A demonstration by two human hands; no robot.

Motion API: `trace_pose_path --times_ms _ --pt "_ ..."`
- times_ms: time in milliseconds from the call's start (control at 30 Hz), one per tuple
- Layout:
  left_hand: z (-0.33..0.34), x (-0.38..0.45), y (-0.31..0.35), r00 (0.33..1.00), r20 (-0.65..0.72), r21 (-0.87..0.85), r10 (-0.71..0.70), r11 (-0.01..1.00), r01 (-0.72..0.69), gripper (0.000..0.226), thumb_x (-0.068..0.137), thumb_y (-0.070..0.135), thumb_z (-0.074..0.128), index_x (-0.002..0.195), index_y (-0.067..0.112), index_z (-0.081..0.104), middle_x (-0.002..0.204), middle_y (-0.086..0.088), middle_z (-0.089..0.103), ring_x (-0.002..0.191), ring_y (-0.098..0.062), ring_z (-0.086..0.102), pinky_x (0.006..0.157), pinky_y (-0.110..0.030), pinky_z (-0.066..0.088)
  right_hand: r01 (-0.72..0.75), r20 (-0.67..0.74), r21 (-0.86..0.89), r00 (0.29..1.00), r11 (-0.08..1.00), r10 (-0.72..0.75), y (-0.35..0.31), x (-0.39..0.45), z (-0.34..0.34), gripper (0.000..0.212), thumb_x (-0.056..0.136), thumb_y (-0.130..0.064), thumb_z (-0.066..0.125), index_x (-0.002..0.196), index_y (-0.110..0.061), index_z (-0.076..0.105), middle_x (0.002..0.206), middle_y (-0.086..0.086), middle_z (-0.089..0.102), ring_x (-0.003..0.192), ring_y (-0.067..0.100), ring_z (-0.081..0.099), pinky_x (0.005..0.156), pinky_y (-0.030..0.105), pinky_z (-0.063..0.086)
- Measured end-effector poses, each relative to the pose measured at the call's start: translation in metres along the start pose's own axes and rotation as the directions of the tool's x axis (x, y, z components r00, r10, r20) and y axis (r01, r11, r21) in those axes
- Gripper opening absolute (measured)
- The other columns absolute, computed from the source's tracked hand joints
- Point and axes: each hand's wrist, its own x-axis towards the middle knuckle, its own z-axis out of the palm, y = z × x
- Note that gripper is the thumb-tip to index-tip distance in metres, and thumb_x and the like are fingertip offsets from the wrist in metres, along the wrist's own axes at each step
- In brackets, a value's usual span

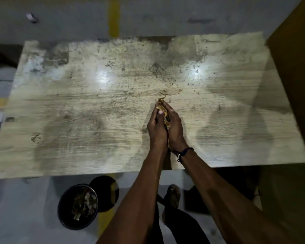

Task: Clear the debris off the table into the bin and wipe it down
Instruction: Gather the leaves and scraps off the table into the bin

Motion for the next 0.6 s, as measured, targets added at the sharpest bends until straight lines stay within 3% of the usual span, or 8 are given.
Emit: trace_pose_path --times_ms 67,167,267,367,533,600 --pt "-0.009 -0.024 0.002 1.000 -0.022 -0.008 -0.016 1.000 0.015 0.041 0.112 0.019 0.053 0.152 0.016 0.055 0.139 0.008 0.063 0.117 0.003 0.064 0.093 -0.015 0.055 -0.029 0.014 0.031 0.999 0.999 0.029 -0.002 -0.026 0.001 0.086 0.086 -0.066 0.051 0.156 -0.016 0.051 0.160 0.000 0.051 0.148 0.016 0.048 0.122 0.038 0.041" --pt "-0.025 -0.057 0.006 0.998 -0.060 -0.045 -0.011 0.999 0.008 0.039 0.111 0.019 0.053 0.150 0.018 0.057 0.145 0.002 0.062 0.128 -0.011 0.062 0.092 -0.014 0.056 -0.057 0.054 0.069 0.997 0.996 0.053 -0.004 -0.060 0.006 0.075 0.084 -0.066 0.054 0.148 -0.027 0.057 0.156 -0.005 0.055 0.147 0.015 0.049 0.125 0.046 0.038" --pt "-0.048 -0.088 0.015 0.994 -0.104 -0.061 0.027 0.998 -0.034 0.038 0.112 0.021 0.052 0.150 0.022 0.057 0.143 0.008 0.062 0.130 -0.010 0.060 0.096 -0.016 0.055 -0.037 0.114 0.027 0.993 0.999 0.033 -0.018 -0.095 0.020 0.070 0.084 -0.065 0.051 0.144 -0.028 0.056 0.150 -0.009 0.058 0.144 0.010 0.051 0.124 0.041 0.039" --pt "-0.074 -0.109 0.028 0.982 -0.178 -0.069 0.059 0.995 -0.072 0.038 0.112 0.020 0.052 0.150 0.019 0.057 0.139 0.009 0.063 0.124 -0.009 0.062 0.089 -0.012 0.054 -0.027 0.173 0.031 0.985 0.999 0.022 -0.031 -0.125 0.043 0.076 0.083 -0.065 0.051 0.146 -0.022 0.055 0.149 -0.005 0.058 0.142 0.011 0.053 0.121 0.034 0.042" --pt "-0.133 -0.134 0.057 0.943 -0.325 -0.130 0.077 0.983 -0.126 0.038 0.112 0.021 0.052 0.150 0.021 0.057 0.139 0.008 0.063 0.128 -0.013 0.062 0.090 -0.014 0.055 -0.087 0.305 -0.006 0.949 0.996 0.085 -0.030 -0.159 0.099 0.045 0.112 -0.028 0.041 0.151 -0.011 0.054 0.144 -0.010 0.060 0.129 -0.005 0.058 0.115 0.025 0.046" --pt "-0.164 -0.146 0.066 0.913 -0.403 -0.156 0.072 0.977 -0.146 0.039 0.111 0.021 0.053 0.150 0.020 0.057 0.131 0.014 0.066 0.121 -0.003 0.064 0.086 -0.013 0.055 -0.123 0.376 -0.019 0.919 0.992 0.121 -0.023 -0.174 0.128 0.042 0.115 -0.022 0.038 0.151 -0.009 0.056 0.141 -0.012 0.063 0.129 -0.004 0.060 0.106 0.019 0.049"
